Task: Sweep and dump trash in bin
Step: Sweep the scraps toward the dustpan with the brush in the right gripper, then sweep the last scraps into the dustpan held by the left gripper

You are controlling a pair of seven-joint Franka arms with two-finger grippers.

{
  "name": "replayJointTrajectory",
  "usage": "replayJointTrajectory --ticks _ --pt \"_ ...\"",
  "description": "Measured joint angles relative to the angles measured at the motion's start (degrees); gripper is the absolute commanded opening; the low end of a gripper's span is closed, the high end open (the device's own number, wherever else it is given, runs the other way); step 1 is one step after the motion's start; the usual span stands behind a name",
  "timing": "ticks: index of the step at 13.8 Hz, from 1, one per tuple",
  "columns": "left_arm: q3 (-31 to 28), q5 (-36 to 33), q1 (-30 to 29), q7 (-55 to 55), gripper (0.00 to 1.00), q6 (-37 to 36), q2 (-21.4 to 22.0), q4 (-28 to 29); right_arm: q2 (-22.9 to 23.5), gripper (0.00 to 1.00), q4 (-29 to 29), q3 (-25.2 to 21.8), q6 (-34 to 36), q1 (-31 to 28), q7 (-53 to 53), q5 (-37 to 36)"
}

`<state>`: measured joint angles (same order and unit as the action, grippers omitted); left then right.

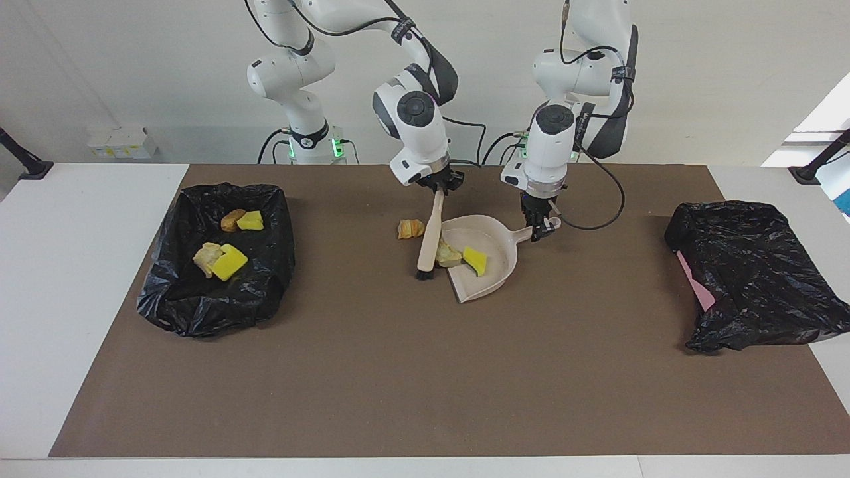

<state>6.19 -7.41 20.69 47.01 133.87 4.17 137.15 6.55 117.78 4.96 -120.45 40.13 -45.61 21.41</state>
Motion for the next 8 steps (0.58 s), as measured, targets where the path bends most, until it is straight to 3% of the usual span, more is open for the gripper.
replayJointTrajectory --ticks 3,8 --pt "0.0 0.0 0.1 -0.1 0.0 0.1 -0.2 0.0 -0.3 0.0 -1.7 0.0 0.7 2.6 0.0 -0.3" --pt "0.0 0.0 0.1 -0.2 0.0 0.1 -0.2 -0.1 -4.1 0.0 -0.9 -0.7 11.4 1.9 -0.4 -7.7"
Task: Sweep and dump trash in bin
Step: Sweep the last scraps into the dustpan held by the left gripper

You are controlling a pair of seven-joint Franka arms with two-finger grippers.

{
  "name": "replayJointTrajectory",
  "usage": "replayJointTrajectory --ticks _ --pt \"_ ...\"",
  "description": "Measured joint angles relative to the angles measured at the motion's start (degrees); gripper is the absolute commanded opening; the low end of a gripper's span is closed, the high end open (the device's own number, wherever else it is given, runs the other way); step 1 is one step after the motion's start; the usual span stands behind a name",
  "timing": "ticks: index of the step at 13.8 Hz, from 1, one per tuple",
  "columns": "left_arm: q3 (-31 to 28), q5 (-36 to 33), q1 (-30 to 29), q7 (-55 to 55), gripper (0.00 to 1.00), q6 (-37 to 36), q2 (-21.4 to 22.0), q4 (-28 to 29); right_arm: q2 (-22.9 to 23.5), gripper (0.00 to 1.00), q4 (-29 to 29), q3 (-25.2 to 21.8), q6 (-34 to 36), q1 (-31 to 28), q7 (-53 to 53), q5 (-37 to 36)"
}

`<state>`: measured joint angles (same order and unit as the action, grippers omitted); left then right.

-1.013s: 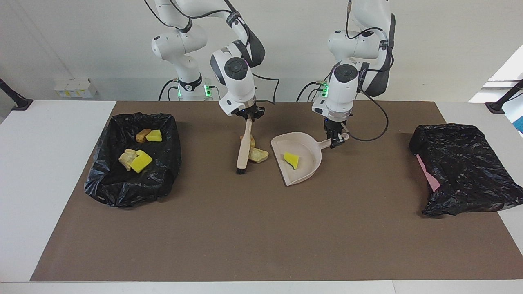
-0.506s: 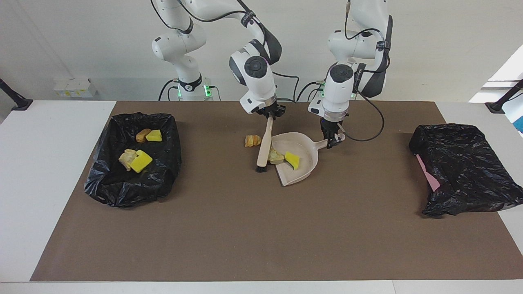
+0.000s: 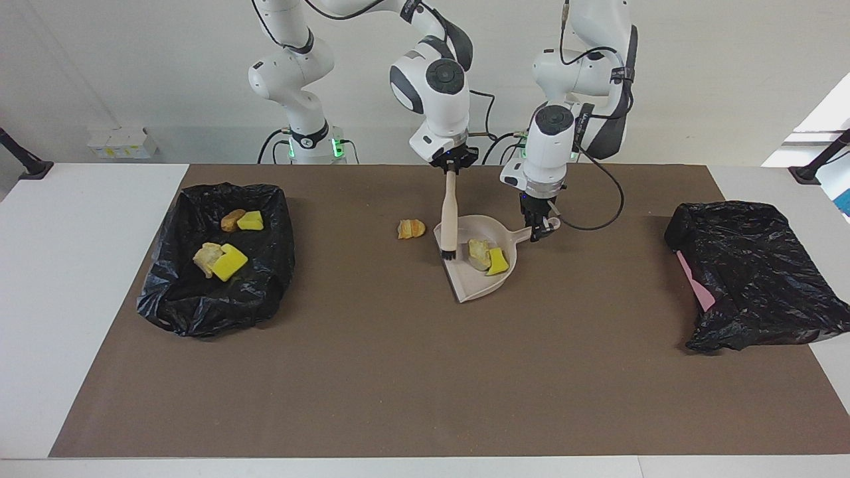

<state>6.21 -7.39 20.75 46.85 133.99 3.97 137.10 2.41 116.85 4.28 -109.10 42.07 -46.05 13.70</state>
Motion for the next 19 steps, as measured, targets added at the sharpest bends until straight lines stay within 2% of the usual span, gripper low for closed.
replayJointTrajectory --ticks 5,9,14,19 --pt "0.0 0.0 0.0 0.2 0.0 -2.1 0.3 -0.5 -5.0 0.0 8.9 0.0 1.7 0.0 -9.9 -7.1" --pt "0.3 0.0 1.2 0.6 0.0 -5.5 2.0 -0.6 -6.6 0.0 11.2 -0.1 4.0 -0.8 -13.5 -13.0" --pt "0.4 0.0 7.2 -0.3 0.0 -9.8 3.9 -0.6 -6.7 0.0 13.4 0.1 4.5 -2.5 -11.9 -9.5" --pt "0.4 0.0 8.1 -0.7 0.0 -12.5 4.6 -0.6 -6.6 0.0 14.2 0.4 -0.5 -2.4 -6.8 -1.8"
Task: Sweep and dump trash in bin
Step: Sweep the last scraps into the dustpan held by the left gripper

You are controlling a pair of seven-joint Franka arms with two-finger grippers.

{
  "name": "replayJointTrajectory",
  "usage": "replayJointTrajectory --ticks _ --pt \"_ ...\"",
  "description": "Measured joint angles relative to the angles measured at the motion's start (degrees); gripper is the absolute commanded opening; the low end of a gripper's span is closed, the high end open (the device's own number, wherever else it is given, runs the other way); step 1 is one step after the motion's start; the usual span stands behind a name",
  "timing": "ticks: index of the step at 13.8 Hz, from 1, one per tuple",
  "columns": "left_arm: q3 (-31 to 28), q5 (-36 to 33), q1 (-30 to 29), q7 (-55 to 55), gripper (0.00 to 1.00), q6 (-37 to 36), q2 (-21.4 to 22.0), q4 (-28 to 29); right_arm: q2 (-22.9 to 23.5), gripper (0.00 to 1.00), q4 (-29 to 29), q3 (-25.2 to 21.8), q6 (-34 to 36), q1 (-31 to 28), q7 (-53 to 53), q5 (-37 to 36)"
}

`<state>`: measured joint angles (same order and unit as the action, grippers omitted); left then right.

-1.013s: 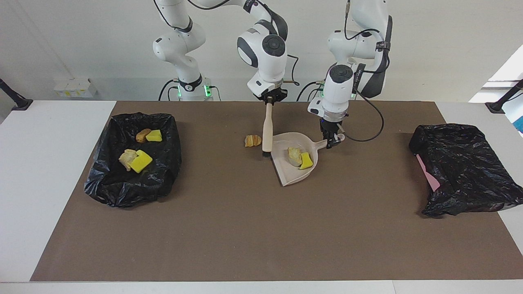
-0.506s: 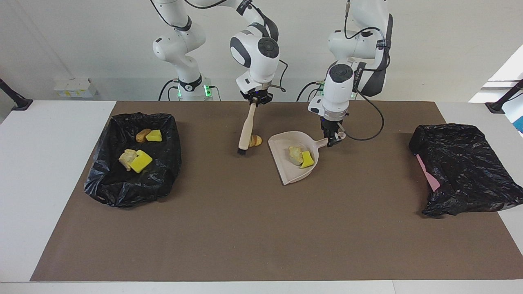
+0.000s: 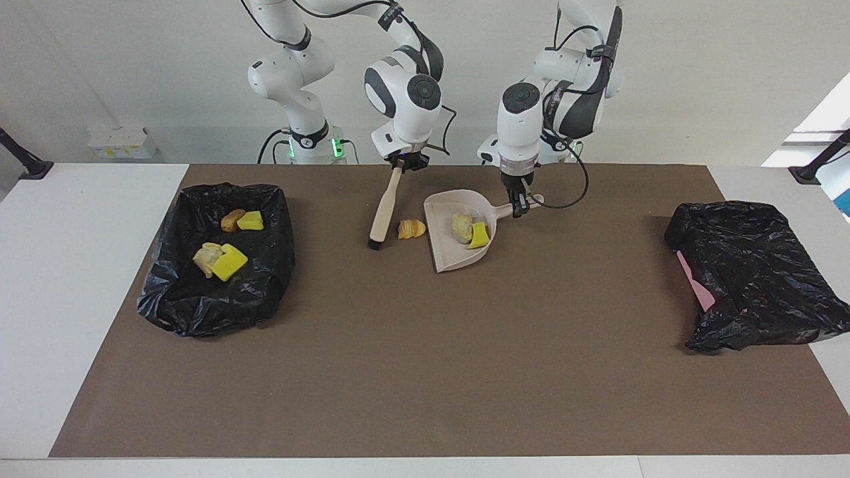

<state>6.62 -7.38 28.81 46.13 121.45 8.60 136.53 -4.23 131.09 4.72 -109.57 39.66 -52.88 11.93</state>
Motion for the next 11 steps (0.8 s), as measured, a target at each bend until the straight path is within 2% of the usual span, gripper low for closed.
replayJointTrajectory --ticks 5,11 --pt "-0.5 -0.1 0.0 -0.2 0.0 0.8 -0.1 0.2 0.3 0.0 -1.0 0.1 -6.6 3.0 2.9 2.8" --pt "-0.9 -0.1 -3.5 -0.2 0.0 6.5 -1.7 0.4 4.0 0.0 -9.7 0.7 -6.9 3.7 4.3 3.0"
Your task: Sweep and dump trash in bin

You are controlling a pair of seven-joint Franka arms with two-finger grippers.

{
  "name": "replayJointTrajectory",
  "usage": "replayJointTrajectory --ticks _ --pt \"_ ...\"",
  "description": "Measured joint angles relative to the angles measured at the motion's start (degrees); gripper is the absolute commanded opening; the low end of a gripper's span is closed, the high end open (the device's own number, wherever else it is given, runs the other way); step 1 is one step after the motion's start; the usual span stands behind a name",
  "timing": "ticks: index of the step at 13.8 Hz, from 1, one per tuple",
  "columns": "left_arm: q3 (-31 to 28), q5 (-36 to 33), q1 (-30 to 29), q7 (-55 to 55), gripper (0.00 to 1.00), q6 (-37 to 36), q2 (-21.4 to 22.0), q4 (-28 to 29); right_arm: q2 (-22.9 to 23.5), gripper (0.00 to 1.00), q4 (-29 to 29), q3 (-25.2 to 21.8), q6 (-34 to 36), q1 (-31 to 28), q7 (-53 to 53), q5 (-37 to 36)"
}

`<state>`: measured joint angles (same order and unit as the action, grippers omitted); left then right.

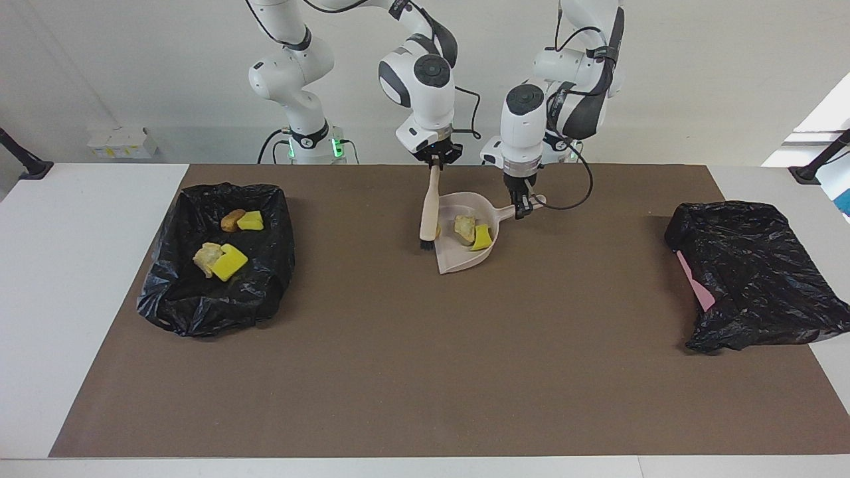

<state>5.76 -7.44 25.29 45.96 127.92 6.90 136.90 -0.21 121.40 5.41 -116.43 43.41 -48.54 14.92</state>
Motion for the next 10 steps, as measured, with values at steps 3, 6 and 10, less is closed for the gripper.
replayJointTrajectory --ticks 3,6,10 --pt "0.0 0.0 -1.9 1.9 0.0 3.9 -1.0 0.0 0.4 0.0 -2.6 0.0 0.6 -0.2 1.8 0.1" --pt "-0.1 1.8 -4.7 5.8 0.0 6.3 -1.9 -0.2 0.3 0.0 -4.5 -0.3 2.0 -0.4 2.1 0.1" --pt "-0.3 9.0 -8.0 13.0 0.0 6.7 -3.0 -1.4 -1.1 0.0 -5.1 -0.6 6.5 -2.4 5.7 -1.1"
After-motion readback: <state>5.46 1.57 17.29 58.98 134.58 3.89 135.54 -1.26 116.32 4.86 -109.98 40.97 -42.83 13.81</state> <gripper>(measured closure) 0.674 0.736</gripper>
